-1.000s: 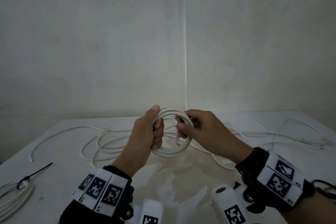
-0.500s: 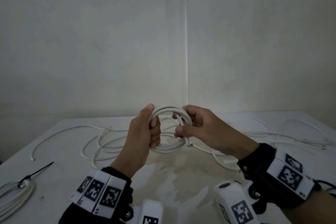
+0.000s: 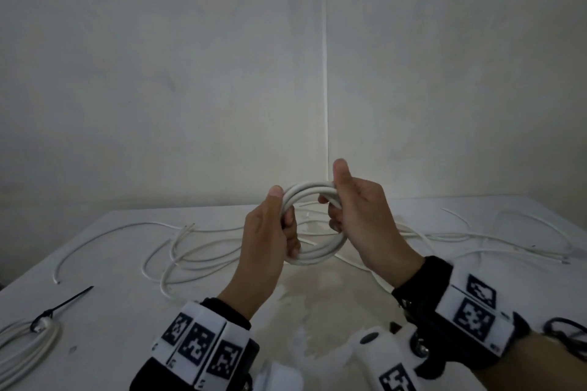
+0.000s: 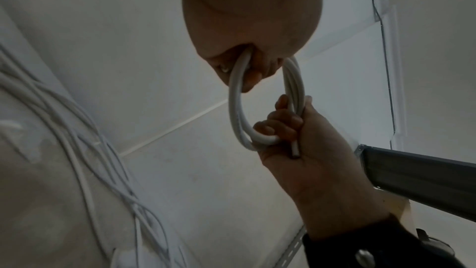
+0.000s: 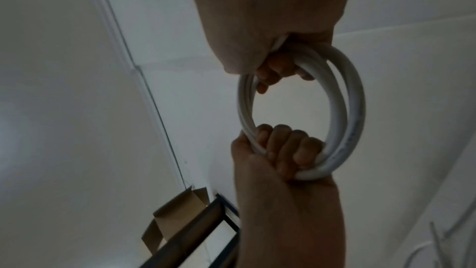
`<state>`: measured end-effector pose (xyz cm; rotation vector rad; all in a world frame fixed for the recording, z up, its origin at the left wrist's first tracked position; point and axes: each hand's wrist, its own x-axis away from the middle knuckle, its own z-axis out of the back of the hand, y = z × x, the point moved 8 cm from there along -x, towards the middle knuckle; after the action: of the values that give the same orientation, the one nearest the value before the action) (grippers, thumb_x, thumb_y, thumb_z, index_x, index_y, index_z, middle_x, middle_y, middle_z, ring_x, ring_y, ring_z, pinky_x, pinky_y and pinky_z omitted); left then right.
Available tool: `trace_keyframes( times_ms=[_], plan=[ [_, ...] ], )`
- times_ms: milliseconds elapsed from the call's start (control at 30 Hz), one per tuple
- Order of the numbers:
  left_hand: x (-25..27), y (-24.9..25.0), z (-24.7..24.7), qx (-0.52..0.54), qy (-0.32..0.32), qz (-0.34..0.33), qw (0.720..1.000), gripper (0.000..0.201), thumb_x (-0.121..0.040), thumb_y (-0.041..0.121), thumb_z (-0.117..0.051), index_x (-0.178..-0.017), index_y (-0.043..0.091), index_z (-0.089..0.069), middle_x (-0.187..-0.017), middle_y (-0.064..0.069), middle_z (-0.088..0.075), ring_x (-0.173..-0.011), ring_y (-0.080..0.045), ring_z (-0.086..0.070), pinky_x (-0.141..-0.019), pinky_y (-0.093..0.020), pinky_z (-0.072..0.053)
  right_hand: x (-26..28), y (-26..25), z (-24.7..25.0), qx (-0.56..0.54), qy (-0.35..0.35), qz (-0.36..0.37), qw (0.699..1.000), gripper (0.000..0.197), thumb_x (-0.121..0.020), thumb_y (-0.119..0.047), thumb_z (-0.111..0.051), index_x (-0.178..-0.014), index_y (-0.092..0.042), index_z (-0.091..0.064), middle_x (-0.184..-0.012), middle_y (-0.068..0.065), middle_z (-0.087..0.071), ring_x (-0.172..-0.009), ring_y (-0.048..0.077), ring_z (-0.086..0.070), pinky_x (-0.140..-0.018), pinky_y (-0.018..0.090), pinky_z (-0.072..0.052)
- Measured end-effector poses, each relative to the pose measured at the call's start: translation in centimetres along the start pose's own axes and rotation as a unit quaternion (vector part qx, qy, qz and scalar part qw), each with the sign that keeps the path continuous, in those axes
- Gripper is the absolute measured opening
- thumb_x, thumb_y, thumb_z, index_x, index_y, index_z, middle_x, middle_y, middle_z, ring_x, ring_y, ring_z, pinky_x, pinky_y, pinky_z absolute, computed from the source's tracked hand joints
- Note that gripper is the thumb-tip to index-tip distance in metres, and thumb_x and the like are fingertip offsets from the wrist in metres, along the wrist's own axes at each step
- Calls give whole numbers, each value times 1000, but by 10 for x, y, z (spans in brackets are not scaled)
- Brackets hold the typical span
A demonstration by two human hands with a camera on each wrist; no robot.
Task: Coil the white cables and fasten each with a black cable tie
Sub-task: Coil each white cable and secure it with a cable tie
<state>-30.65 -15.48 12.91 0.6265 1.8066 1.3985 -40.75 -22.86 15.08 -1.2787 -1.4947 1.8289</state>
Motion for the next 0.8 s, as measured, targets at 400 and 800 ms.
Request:
trace_keyframes(
  times_ms=[400,800],
  plan=[
    [-1,-16,0,-66,-114,34,991,55,-100,29,-20,-66,7,-57,-49,-2,-51,-52,-18,-56,-64,-34,-47,-5,-8,2,249,21,125,960,50,-99,-25,-33,-50,-23,-43,-46,-14,-45,-48,-7,-51,-53,6,-34],
    [-1,-7,-1,-115,-17,-35,993,39,-92,34,-46,-61,11,-41,-37,8,-38,-35,-5,-37,-45,-25,-37,-4,7,-3,105,-72,56,990,52,-87,-48,-30,-75,-5,-57,-54,-3,-47,-46,2,-44,-52,17,-39]
  ],
)
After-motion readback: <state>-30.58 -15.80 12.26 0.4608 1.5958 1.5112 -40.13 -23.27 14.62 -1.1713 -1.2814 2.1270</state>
